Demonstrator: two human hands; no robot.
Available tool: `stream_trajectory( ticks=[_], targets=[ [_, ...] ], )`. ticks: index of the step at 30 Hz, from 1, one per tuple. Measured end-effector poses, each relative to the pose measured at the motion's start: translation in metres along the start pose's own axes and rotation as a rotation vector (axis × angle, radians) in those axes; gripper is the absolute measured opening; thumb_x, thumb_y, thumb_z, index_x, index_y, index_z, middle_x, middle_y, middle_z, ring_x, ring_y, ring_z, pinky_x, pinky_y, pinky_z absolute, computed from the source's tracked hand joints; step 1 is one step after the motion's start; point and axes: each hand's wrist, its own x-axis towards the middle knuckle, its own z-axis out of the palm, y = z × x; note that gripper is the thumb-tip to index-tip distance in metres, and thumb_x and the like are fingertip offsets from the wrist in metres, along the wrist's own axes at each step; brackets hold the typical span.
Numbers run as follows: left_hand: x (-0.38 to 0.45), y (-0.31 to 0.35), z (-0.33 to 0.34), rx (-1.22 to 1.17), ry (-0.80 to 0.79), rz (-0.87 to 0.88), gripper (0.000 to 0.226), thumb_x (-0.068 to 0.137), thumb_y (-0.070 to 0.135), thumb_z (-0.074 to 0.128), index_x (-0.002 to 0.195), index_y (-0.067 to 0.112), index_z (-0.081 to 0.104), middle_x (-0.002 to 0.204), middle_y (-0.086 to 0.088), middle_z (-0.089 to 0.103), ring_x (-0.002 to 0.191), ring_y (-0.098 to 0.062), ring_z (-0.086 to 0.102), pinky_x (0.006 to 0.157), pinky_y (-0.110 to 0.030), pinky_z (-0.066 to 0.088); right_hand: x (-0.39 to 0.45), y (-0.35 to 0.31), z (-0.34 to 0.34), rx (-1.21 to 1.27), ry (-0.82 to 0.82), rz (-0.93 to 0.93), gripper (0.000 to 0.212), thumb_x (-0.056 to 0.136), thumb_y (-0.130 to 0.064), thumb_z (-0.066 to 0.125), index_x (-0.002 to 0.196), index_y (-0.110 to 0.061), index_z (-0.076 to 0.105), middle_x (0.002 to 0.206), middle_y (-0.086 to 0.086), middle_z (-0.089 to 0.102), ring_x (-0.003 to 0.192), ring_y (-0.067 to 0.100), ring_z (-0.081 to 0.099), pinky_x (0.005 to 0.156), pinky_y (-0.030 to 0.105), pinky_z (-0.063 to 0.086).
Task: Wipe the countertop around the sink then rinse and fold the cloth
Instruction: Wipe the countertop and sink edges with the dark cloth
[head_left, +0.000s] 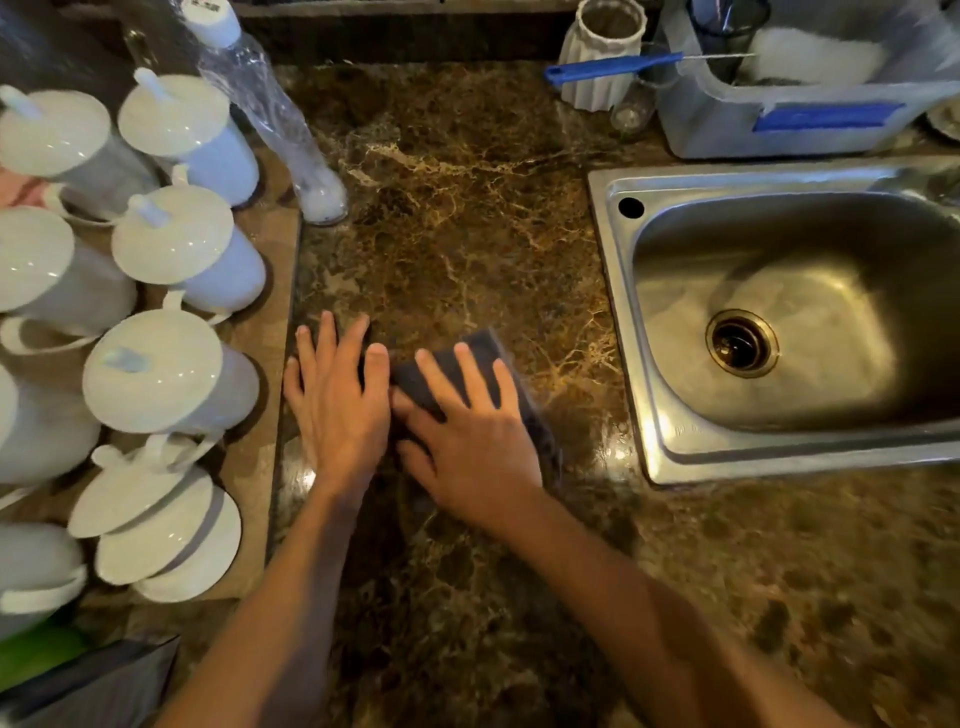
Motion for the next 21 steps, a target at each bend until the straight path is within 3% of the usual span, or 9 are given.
stream_trajectory(
  ticks=[3,7,10,14,21],
  targets=[
    [0.0,-0.003,-0.001,0.019,-0.028,0.038,0.058,0.099,0.049,0.025,0.149,0.029,0.046,0.167,-0.002,0.024,0.156,-0.02,0.008,0.125,-0.046,0.002,-0.1,-0.013,0.011,-0.017,-0.078,-0.028,0.057,0.102,-0.062,0.029,0.156,-0.048,0.016,0.169,0.0,0.013,0.155,0.037,0.009,0.121,0.062,0.011],
    [-0.003,-0.005,0.002,0.223,-0.041,0.106,0.051,0.105,0.038,0.034,0.152,0.018,0.041,0.166,-0.01,0.023,0.155,-0.027,0.011,0.125,-0.049,0.009,-0.177,0.028,0.008,-0.083,-0.132,0.138,0.057,0.098,-0.066,0.033,0.153,-0.053,0.022,0.166,-0.002,0.022,0.15,0.035,0.026,0.115,0.059,0.019],
    [-0.007,0.019,0.021,0.217,-0.101,0.158,0.052,0.106,0.034,0.035,0.155,0.017,0.034,0.167,-0.01,0.02,0.156,-0.026,0.009,0.125,-0.049,0.006,-0.148,0.06,-0.003,-0.08,-0.119,0.277,0.055,0.101,-0.063,0.025,0.155,-0.05,0.02,0.167,-0.001,0.016,0.153,0.033,0.021,0.119,0.057,0.013],
    [-0.012,0.035,0.048,0.403,-0.066,0.371,0.053,0.105,0.04,0.032,0.153,0.019,0.039,0.162,-0.012,0.033,0.151,-0.035,0.025,0.121,-0.055,0.021,-0.077,0.083,-0.011,-0.082,-0.014,0.331,0.057,0.101,-0.058,0.03,0.156,-0.044,0.022,0.168,0.005,0.02,0.154,0.03,0.018,0.123,0.056,0.012],
    [-0.011,0.034,0.051,0.438,-0.076,0.334,0.056,0.104,0.043,0.034,0.156,0.025,0.03,0.166,-0.006,0.027,0.154,-0.031,0.018,0.122,-0.054,0.019,0.006,0.107,-0.013,-0.051,0.014,0.411,0.06,0.102,-0.056,0.021,0.159,-0.037,0.017,0.169,0.006,0.016,0.155,0.033,0.013,0.124,0.055,0.008]
  ],
)
